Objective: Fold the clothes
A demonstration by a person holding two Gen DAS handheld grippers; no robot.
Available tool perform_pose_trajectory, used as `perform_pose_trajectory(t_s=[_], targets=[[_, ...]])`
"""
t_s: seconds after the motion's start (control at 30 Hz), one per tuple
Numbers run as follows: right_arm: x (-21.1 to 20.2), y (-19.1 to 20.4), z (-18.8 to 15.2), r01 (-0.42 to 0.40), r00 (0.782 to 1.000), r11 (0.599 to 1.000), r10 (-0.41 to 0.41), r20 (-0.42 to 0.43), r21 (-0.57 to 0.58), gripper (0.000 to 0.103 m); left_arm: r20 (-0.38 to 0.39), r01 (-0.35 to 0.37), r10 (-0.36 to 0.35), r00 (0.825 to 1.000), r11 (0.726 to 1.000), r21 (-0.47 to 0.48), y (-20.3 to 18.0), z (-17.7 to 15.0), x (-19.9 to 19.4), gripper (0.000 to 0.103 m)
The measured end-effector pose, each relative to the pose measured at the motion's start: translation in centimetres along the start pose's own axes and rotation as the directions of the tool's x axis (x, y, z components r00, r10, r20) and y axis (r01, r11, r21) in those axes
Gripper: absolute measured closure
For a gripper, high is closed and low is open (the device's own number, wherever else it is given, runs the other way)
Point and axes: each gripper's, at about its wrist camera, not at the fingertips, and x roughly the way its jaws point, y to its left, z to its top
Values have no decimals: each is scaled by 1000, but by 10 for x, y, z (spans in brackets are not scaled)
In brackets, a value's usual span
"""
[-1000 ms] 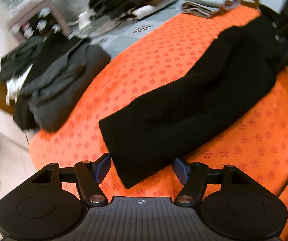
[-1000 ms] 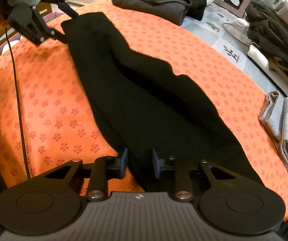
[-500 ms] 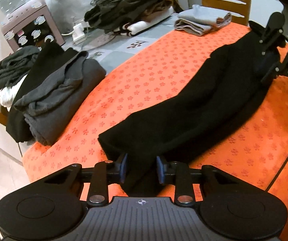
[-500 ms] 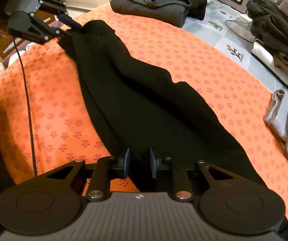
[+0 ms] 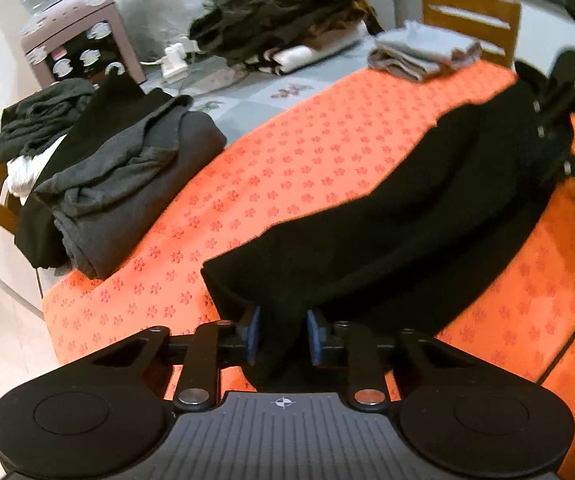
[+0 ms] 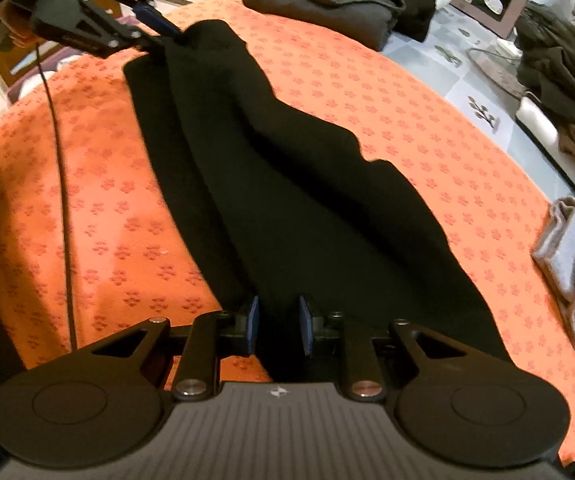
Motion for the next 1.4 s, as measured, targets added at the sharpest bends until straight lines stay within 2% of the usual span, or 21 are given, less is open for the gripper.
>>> perform_pose_trajectory(t_s=[0.07, 0.1, 0.13, 0.3, 0.47, 0.63, 0.77, 0.83, 0.93, 1.0, 1.1, 1.3, 1.4], targets=[[1, 2, 1, 3, 1000, 1000, -3, 3, -8, 80, 16, 1, 0, 1000, 999, -37, 3, 3, -2, 86], [1, 2, 1, 11, 1000, 1000, -10, 5, -12, 93, 23, -1, 3, 1000, 998, -61, 6, 5, -4, 87], [0, 1, 3, 21, 1000, 1000, -21, 7, -9, 100, 30, -3, 6, 1000, 996, -84, 9, 7, -5, 89], [-22, -23, 26, 102, 993, 994, -104, 62, 25, 100, 51, 0, 11, 999, 978, -208, 31, 31, -10, 91], [-45, -69, 61, 206, 970, 977, -212, 116, 60, 100, 84, 4, 23, 996, 949, -315, 59, 68, -10, 93], [-57, -114, 94, 304, 936, 950, -312, 162, 74, 101, 127, -8, 64, 990, 918, -397, 84, 105, -5, 93], [-73, -137, 113, 394, 890, 915, -403, 215, 83, 101, 176, -25, 105, 979, 913, -406, 95, 133, -10, 93], [-87, -146, 120, 430, 862, 897, -441, 251, 101, 101, 215, -36, 130, 968, 920, -390, 98, 146, -22, 93], [-111, -148, 122, 456, 833, 883, -468, 294, 115, 101, 238, -37, 133, 962, 928, -370, 90, 144, -40, 93], [-126, -143, 119, 439, 836, 891, -453, 309, 118, 101, 253, -38, 135, 958, 934, -356, 85, 142, -53, 93], [-137, -123, 106, 394, 863, 914, -405, 301, 100, 101, 274, -39, 138, 952, 941, -335, 77, 140, -71, 93], [-135, -65, 74, 262, 935, 963, -268, 233, 60, 101, 184, -21, 89, 979, 938, -346, 43, 75, -88, 93], [-124, -35, 57, 200, 960, 979, -204, 190, 43, 101, 145, -18, 74, 987, 935, -355, 26, 45, -97, 93]])
